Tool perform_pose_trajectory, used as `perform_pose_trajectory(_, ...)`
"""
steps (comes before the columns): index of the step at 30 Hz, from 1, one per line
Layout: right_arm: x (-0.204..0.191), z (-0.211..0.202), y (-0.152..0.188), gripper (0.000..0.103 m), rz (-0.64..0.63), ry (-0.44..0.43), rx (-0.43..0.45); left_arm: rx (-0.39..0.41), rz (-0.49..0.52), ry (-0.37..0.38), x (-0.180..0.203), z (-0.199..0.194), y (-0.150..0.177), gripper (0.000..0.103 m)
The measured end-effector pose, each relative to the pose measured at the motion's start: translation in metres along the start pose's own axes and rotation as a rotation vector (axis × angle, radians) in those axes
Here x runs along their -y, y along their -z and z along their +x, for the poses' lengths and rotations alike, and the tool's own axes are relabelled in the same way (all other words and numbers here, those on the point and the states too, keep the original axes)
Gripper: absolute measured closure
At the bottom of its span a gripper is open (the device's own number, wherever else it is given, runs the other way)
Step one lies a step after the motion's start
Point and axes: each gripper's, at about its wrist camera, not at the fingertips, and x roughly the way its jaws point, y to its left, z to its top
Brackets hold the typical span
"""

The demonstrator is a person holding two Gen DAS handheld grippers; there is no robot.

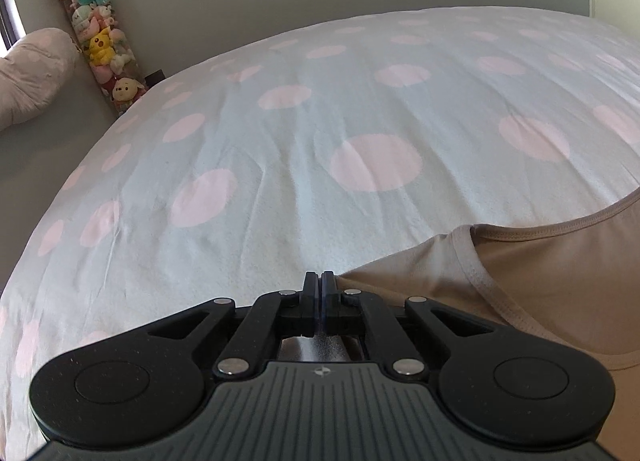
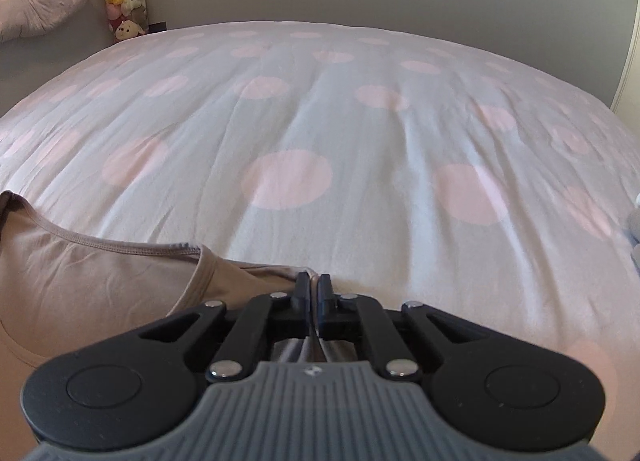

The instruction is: Fold clothes

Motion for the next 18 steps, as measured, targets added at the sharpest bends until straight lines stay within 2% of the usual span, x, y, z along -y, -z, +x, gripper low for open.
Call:
perform_pose_trajectory(3,0.004,-0.005,-0.004,0.091,0.038,-0.020,-0.012,-0.006,-0.011,0.023,-0.007,-0.009,-0.001,0.098)
perform_pose_trajectory(5,0.005,-0.016,-0.007,0.083,0.050,-0.023,-0.008,-0.005,-0.028,0.043,-0.013,-0.024,0.002,0.085)
perform_pose_trajectory(9,0.004,-0.052,-0.008,0.082,0.056,-0.047,-0.002,-0.012,-0.049,0.066,-0.023,-0.062,0.014,0.083)
perform_pose_trajectory(12,-0.001,-0.082,0.000,0.082,0.058,-0.053,-0.036,-0.045,-0.079,0.080,-0.031,-0.097,0.027,0.082)
perform_pose_trajectory(14,-0.007,-0.103,0.011,0.082,0.048,-0.063,-0.065,-0.080,-0.097,0.099,-0.033,-0.121,0.039,0.078)
perform_pose_trajectory(18,-0.022,-0.150,0.044,0.082,0.022,-0.114,-0.160,-0.134,-0.109,0.126,-0.034,-0.168,0.068,0.076)
